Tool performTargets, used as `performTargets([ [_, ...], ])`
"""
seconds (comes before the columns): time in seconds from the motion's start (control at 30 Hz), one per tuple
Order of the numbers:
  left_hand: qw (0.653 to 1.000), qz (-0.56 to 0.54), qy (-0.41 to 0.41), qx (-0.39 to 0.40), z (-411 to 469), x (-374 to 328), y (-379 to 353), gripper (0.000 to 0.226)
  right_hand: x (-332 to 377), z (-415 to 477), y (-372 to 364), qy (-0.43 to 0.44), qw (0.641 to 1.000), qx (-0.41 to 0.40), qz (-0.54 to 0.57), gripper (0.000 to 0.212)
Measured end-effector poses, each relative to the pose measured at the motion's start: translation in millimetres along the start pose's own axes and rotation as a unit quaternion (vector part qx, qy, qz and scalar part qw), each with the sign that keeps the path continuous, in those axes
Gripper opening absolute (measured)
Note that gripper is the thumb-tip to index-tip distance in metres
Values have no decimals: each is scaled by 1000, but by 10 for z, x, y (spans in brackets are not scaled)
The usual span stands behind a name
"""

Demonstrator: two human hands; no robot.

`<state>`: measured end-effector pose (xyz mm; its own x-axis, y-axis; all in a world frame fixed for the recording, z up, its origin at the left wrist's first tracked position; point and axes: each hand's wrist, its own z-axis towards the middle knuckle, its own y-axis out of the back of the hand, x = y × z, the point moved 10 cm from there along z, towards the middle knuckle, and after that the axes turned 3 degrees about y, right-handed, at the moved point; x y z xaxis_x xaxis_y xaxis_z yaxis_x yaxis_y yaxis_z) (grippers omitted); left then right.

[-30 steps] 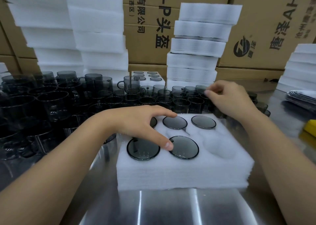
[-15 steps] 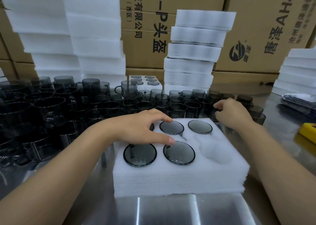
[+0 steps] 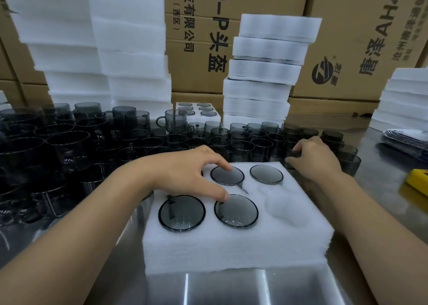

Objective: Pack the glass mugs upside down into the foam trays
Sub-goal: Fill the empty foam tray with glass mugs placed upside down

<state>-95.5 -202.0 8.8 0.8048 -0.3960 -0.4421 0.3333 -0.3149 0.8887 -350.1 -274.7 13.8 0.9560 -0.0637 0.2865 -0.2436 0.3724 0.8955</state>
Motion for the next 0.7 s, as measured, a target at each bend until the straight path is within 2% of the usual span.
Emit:
performTargets([
  [0.1,1000,16,14,6,-33,21,21,55,47,-11,17,12,1000,-2,-1,15],
  [0.23,999,28,26,10,-51,52,47,53,124,-32,88,22,999,7,-29,14],
  [0.37,1000,13,23,5,-67,68,81,58,385,-80,407,74,995,-66,27,13],
  [0.47,993,-93,15,-71,-35,70,221,67,711,-210,620,150,977,-118,97,16],
  [0.53,973,-183,11,-137,-8,96,322,72,923,-333,695,204,958,-136,147,18],
  [0.7,906,-370,-7,-203,69,82,338,54,1352,-702,708,343,897,-153,235,18],
])
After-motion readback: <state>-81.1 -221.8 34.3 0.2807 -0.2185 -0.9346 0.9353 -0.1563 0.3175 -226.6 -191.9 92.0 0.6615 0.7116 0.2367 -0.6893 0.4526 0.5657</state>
